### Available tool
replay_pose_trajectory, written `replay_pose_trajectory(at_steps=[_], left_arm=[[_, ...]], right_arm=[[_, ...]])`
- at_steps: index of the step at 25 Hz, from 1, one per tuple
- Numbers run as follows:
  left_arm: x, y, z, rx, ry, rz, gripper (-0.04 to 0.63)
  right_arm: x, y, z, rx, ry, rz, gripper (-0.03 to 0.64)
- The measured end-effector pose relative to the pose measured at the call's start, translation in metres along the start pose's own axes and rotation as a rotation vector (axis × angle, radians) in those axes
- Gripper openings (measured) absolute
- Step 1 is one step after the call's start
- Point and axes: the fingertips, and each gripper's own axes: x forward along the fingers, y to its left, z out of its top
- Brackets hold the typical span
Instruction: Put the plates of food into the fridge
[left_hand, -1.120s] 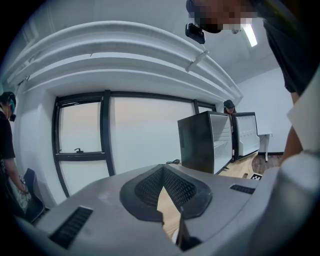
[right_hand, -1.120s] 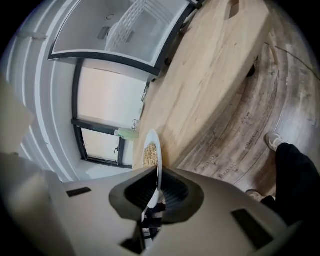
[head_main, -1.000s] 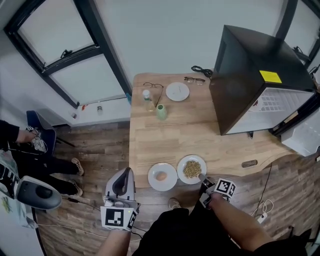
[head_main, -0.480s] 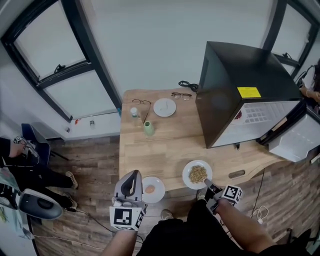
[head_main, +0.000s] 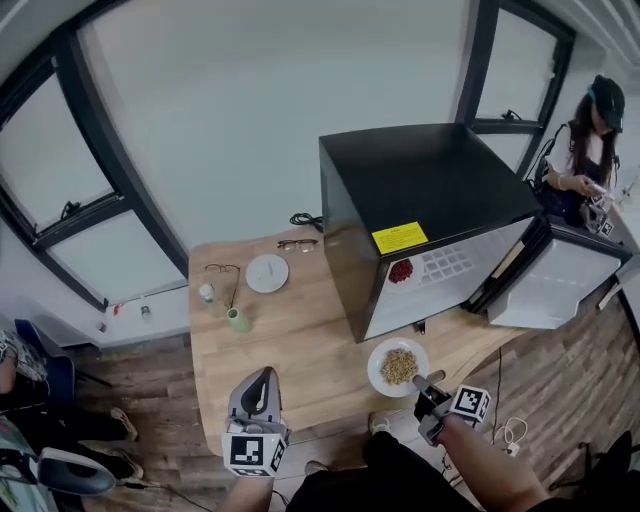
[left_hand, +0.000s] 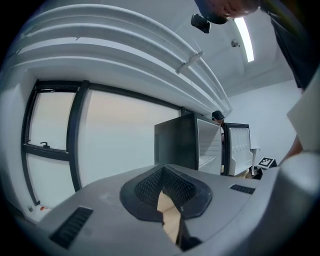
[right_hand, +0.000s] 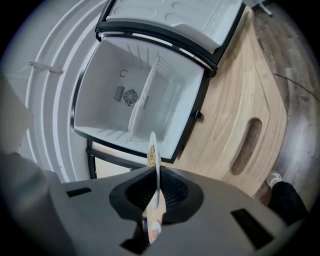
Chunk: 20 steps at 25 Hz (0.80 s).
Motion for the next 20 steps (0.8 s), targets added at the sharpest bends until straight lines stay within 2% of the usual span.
replay_pose_trajectory(at_steps=[3, 6, 10, 15, 20], left_arm=[[0.020, -0.010, 0.001, 0.016, 0.003, -0.007, 0.003], [0.040, -0.018, 0.005, 0.040, -0.004, -0.011, 0.003], [0.060, -0.027, 0.009, 0.057, -0.002, 0.004, 0.003], [0.079, -0.049, 0.010, 0.091, 0.013, 0.008, 0.003], [0.095, -0.060, 0.020, 0.096, 0.002, 0.032, 0.003]], right_arm=[[-0.010, 0.005, 0.030, 0.028, -0.050, 0.005, 0.031], [-0.014, 0.012, 0.063, -0.005, -0.082, 0.003, 0.031], [-0.018, 0.025, 0.102, -0.002, -0.123, 0.060, 0.031], [-0.023, 0.029, 0.132, -0.003, -0.116, 0.031, 0.031], [-0.024, 0.042, 0.169, 0.014, -0.149, 0.076, 0.031]])
